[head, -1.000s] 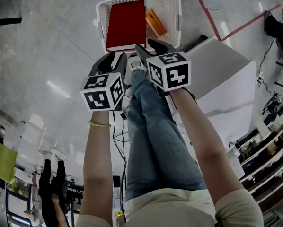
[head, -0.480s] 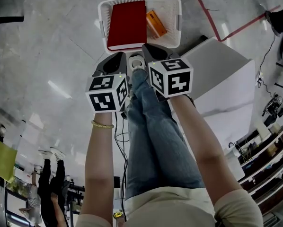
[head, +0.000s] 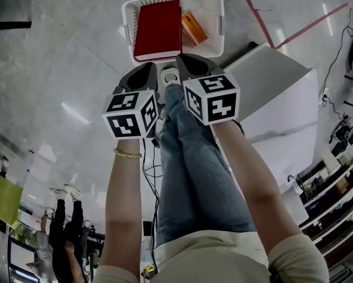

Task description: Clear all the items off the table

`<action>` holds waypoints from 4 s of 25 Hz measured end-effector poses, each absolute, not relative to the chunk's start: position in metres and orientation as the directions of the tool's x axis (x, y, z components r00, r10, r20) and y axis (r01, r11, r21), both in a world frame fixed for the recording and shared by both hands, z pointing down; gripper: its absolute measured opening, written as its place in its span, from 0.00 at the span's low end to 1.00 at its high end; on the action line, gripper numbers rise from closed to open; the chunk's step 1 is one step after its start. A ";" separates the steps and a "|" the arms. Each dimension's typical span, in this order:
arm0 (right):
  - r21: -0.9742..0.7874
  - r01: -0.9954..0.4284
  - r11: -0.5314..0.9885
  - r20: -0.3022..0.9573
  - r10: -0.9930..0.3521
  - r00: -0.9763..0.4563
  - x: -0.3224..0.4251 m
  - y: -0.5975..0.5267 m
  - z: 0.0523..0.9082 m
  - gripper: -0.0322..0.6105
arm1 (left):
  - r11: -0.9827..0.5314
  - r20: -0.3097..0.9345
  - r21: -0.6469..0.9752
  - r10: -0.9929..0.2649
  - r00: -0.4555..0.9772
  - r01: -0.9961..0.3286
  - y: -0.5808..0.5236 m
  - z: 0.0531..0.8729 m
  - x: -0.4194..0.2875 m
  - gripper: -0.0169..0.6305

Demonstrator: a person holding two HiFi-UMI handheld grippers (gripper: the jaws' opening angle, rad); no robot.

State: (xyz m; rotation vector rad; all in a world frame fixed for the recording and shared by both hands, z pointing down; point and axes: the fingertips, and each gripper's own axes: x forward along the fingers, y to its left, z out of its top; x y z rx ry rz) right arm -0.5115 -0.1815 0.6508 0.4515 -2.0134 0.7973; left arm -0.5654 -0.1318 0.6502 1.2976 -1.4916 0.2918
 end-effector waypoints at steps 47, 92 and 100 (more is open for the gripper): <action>-0.332 -0.572 0.750 0.758 -0.149 -0.635 -0.405 -0.054 0.435 0.05 | 0.215 0.687 0.495 -0.690 0.228 -0.842 -0.031 0.428 -0.441 0.04; -0.253 -0.872 0.420 0.583 -0.653 -0.484 -0.088 -0.014 0.211 0.05 | -0.333 0.607 0.384 -0.612 0.507 -0.861 0.009 0.232 -0.177 0.04; -0.247 -0.921 0.300 0.583 -0.714 -0.389 0.023 0.038 0.221 0.05 | -0.445 0.616 0.369 -0.540 0.573 -0.816 0.040 0.242 -0.068 0.04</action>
